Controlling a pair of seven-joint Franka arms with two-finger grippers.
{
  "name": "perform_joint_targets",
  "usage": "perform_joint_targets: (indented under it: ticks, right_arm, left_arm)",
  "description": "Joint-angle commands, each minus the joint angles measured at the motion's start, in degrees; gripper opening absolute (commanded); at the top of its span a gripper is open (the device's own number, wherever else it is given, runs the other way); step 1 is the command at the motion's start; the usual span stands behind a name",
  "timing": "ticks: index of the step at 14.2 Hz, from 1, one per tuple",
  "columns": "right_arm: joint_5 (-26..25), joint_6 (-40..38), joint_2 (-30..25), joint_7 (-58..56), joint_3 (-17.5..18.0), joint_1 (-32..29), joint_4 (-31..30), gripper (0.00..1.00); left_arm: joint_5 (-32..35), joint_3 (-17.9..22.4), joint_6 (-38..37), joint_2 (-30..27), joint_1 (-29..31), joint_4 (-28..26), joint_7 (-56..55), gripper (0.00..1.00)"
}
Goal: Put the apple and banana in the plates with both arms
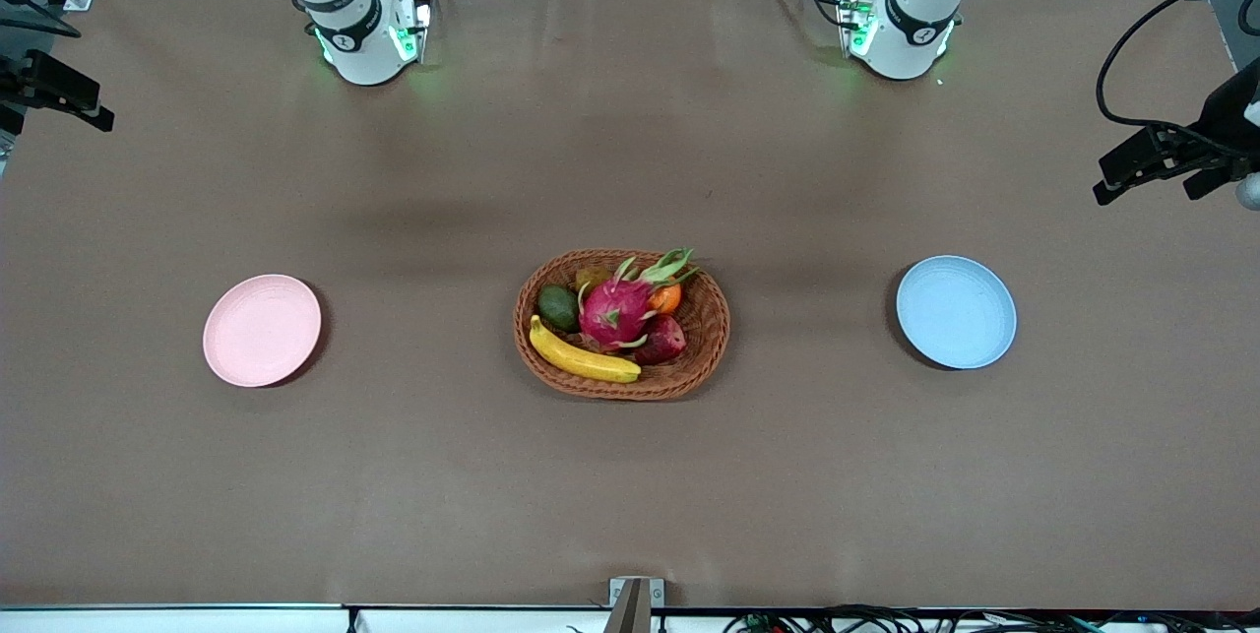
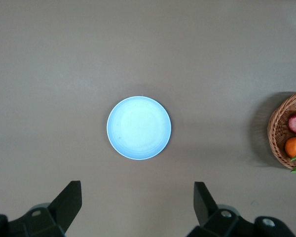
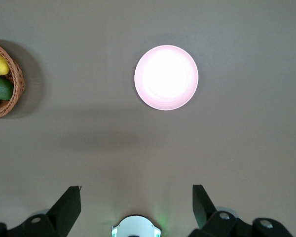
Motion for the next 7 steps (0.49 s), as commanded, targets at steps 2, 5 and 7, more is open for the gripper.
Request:
perform_joint_targets:
  ticks: [2, 5, 7]
  right_arm:
    - [0.56, 0.43, -1.75, 0.29, 0.19, -0.42, -1.6, 1.0]
    - [0.47, 0.44, -1.66, 0.2, 0.19, -0.42, -1.6, 1.0]
    - [0.21, 0.17, -1.49, 0.11, 0.19, -0.42, -0.73, 1.0]
  left_arm:
    - [-0.91, 0.47, 0.28, -0.51, -0.31, 0.12, 0.08, 1.0]
    - [-0.91, 0.47, 0.28, -0.51, -0.31, 0.12, 0.0, 1.0]
    - [-1.0, 0.47, 0.19, -0.51, -0.4, 0.12, 0.0, 1.0]
